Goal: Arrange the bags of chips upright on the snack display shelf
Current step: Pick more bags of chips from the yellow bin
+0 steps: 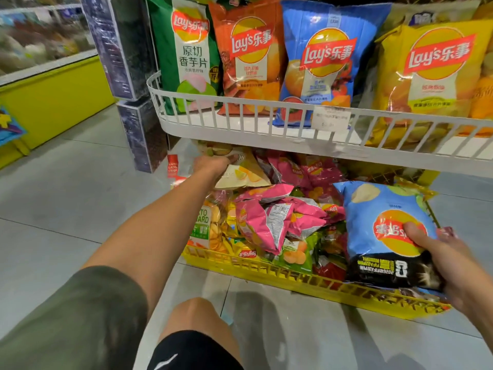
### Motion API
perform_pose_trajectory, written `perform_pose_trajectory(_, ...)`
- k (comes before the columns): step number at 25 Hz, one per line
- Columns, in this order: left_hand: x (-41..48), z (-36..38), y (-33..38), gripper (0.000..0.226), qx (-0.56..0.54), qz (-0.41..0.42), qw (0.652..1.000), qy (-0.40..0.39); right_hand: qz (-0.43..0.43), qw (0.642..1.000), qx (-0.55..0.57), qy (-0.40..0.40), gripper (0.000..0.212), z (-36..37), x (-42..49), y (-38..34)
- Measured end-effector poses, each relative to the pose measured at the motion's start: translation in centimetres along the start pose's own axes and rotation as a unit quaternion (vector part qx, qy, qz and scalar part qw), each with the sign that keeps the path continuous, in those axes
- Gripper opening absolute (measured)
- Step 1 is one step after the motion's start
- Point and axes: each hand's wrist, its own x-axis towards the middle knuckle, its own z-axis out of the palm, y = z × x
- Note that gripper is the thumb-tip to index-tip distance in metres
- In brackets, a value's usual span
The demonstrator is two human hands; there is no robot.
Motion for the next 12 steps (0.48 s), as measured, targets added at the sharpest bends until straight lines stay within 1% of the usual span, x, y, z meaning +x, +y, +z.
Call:
perform_pose_trajectory(1,0.7,0.6,-0.1,0.122,0.03,-0.003,1.0,-0.007,0.0,1.0,-0.005,0.002,0.058,0.3,-0.1,0.2)
perform_pose_trajectory(2,1.0,1.0,0.1,0.127,0.044,0.006,0.999,-0.024,0.005,1.0,-0.012,0.004,0.077,0.4,0.1,0.5)
perform_pose_trajectory(3,1.4,1.3,0.2,0.121,0.041,0.008,0.998,-0.041,0.005,1.0,-0.014,0.004,0.09,0.4,0.4,0.9)
perform_pose_trajectory(4,0.6,1.3,0.6,0.111,0.024,0.009,0.998,-0.05,-0.001,1.0,-0.01,-0.004,0.097,0.4,0.7,1.2)
perform_pose_trajectory(5,0.5,1.2,1.0,0.102,0.006,0.007,0.999,-0.048,-0.003,1.0,-0.019,-0.007,0.099,0.6,0.7,1.4)
perform_pose_trajectory(6,1.0,1.4,1.0,0.096,-0.015,0.01,0.999,-0.038,-0.007,1.0,-0.027,-0.004,0.098,0.8,0.9,1.6)
perform_pose_trajectory(8,2.2,1.6,1.0,0.078,-0.044,0.025,0.999,-0.013,0.001,1.0,-0.022,-0.001,0.08,1.4,1.0,1.5)
perform_pose_trajectory(10,2.6,2.0,1.3,0.045,-0.077,0.025,0.997,-0.015,0.01,1.0,-0.008,0.01,0.062,1.1,1.4,1.5)
perform_pose_trajectory(11,2.4,2.0,1.6,0.033,-0.093,0.025,0.995,-0.027,0.018,1.0,-0.003,0.013,0.055,1.0,1.6,1.5)
perform_pose_trajectory(12,2.1,1.5,1.8,0.031,-0.103,0.026,0.993,-0.042,0.024,1.0,0.005,0.011,0.051,0.9,1.9,1.5)
